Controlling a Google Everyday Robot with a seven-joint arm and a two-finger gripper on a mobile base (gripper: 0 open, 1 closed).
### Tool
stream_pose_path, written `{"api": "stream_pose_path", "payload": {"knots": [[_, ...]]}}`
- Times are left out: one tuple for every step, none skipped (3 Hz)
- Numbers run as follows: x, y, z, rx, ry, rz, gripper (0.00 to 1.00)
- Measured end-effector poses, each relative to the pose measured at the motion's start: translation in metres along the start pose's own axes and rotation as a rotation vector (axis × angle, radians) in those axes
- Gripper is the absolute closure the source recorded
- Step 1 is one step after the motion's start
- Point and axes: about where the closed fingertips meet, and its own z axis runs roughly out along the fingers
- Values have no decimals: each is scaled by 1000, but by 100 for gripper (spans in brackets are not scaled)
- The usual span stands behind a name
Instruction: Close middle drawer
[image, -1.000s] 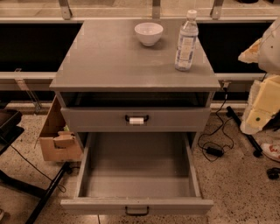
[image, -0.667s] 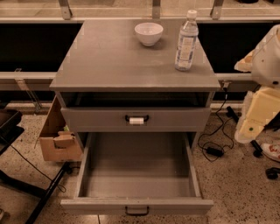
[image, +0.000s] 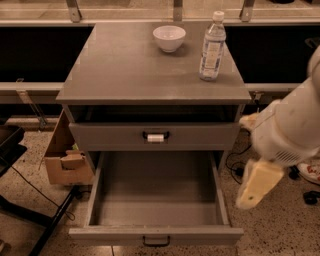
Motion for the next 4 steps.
{"api": "stream_pose_path", "payload": {"knots": [[5,28,66,-7,21,-4,0],[22,68,141,-53,71,2,0],[46,128,225,-127,132,22,0],[52,162,272,-157,151,45,0]]}}
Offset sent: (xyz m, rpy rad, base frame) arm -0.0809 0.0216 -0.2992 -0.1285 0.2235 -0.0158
